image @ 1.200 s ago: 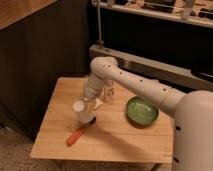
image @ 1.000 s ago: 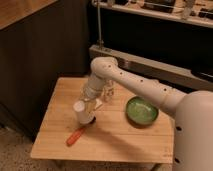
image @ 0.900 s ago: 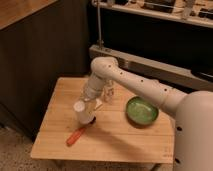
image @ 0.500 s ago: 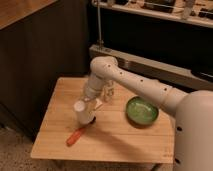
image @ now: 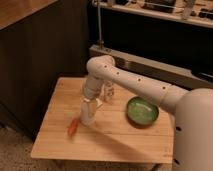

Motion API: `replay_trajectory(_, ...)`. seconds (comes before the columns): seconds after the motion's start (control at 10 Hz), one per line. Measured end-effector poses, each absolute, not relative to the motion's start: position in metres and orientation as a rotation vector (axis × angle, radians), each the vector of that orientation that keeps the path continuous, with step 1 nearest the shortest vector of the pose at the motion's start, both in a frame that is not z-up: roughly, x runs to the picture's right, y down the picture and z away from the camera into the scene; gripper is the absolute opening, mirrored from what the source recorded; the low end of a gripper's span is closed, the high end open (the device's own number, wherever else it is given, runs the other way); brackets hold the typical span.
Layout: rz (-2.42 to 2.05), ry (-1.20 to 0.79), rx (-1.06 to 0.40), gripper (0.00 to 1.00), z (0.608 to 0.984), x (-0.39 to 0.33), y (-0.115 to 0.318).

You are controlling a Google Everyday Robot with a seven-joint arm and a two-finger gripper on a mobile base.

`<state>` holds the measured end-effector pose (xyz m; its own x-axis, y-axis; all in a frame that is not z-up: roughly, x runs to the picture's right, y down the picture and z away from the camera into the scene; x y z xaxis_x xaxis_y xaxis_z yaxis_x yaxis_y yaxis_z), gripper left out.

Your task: Place the ceramic cup over the eraser

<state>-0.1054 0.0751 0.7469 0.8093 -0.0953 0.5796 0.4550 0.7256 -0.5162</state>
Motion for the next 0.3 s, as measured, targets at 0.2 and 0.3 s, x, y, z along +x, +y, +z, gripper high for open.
replay_trajectory(0.2,-0.314,-0.522,-0.702,0.8,0.7477,-0.1037,0.0743)
replay_trajectory(0.3,-0.32,-0.517,-0.701,0.8,0.7456,-0.107,0.0748)
